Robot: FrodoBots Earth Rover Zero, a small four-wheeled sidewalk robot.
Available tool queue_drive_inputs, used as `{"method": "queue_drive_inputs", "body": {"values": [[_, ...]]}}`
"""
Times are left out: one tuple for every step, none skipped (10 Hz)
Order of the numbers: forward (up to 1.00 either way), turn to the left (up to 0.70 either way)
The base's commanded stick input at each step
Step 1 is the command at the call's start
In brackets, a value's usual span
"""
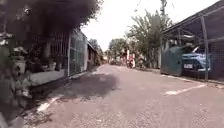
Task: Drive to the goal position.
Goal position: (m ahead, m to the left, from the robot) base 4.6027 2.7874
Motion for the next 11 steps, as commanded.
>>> {"method": "queue_drive_inputs", "body": {"values": [[0.7,0.0],[0.7,0.0],[0.7,0.0],[0.7,0.0],[0.7,0.0],[0.7,0.0],[0.7,0.0],[0.7,0.0],[0.7,0.0],[0.7,0.0],[0.7,0.0]]}}
